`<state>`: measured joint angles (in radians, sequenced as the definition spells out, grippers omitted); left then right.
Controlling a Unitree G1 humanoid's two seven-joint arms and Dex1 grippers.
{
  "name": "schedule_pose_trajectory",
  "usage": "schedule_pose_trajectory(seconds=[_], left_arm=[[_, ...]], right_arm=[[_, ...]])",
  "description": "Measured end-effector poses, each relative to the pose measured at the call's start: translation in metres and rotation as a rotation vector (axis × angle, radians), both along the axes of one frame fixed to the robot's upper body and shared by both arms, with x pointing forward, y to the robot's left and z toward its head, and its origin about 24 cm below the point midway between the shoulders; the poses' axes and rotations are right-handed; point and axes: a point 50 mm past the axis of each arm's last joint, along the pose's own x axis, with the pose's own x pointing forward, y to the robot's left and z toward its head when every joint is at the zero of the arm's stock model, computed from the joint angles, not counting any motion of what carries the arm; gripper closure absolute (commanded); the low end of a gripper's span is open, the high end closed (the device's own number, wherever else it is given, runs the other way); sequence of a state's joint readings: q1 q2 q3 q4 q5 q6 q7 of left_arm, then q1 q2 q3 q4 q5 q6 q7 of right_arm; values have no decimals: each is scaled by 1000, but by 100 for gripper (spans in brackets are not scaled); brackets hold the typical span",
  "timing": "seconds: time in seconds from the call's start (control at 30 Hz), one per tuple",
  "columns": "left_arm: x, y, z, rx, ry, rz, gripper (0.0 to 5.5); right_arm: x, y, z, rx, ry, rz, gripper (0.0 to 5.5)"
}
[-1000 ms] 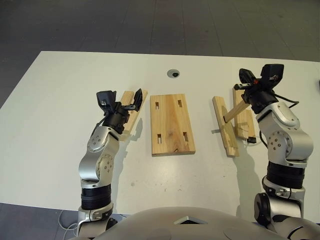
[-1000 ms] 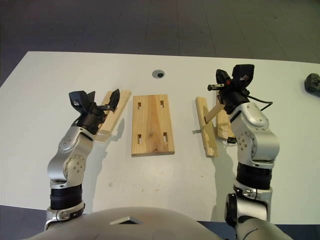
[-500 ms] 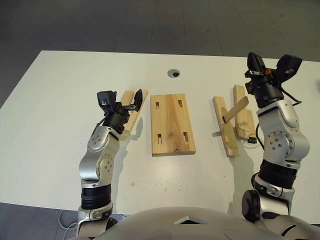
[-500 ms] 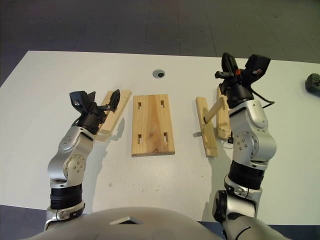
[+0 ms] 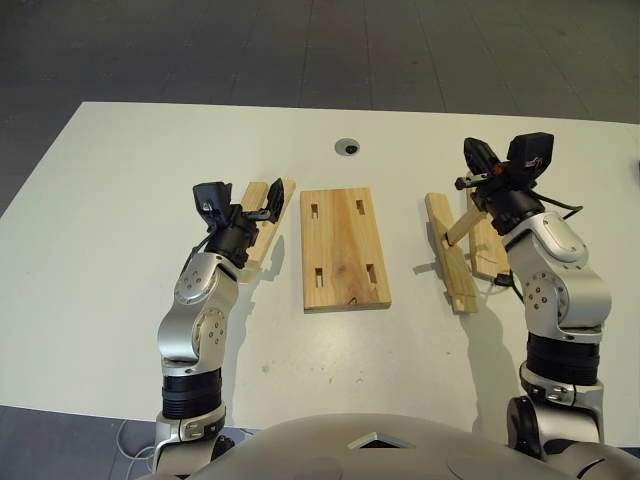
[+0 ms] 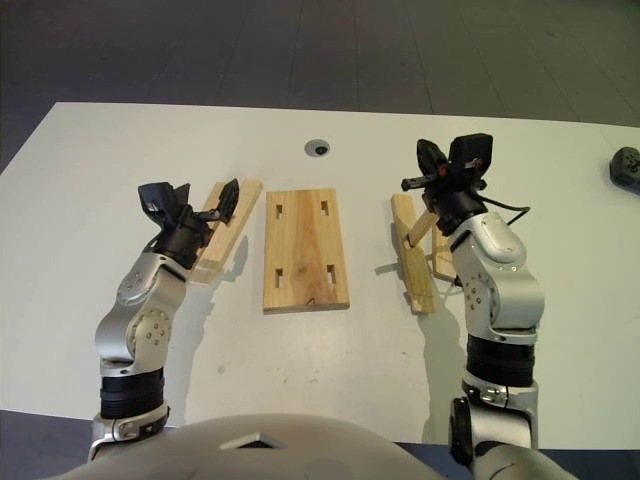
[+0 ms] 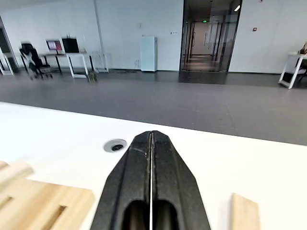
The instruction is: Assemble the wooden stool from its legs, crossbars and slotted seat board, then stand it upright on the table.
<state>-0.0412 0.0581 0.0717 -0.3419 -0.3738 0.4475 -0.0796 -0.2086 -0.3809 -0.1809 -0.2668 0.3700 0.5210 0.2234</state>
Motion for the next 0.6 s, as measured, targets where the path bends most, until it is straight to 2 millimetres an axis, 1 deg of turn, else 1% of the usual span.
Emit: schedule_pose_trajectory(seconds=[0.1,0.3,0.4,0.5,0.6], left_arm=[[-1,0,-1,0,5,2,12],[-1,-5,-2,1,10,-14,12],[-1,-5,-2,2,9,-14,12],[-1,-5,-2,3,9,-14,12],[-1,-5,-2,3,9,-14,12]], right_arm=[[-1,-3,0,11,-7,0,550],[-3,4,3,175,-72,12,550],[-3,1,5,236,-93,-14,550],[0,-4,19,271,-156,-36,550],[2,-1,36,279,-219,-14,550]])
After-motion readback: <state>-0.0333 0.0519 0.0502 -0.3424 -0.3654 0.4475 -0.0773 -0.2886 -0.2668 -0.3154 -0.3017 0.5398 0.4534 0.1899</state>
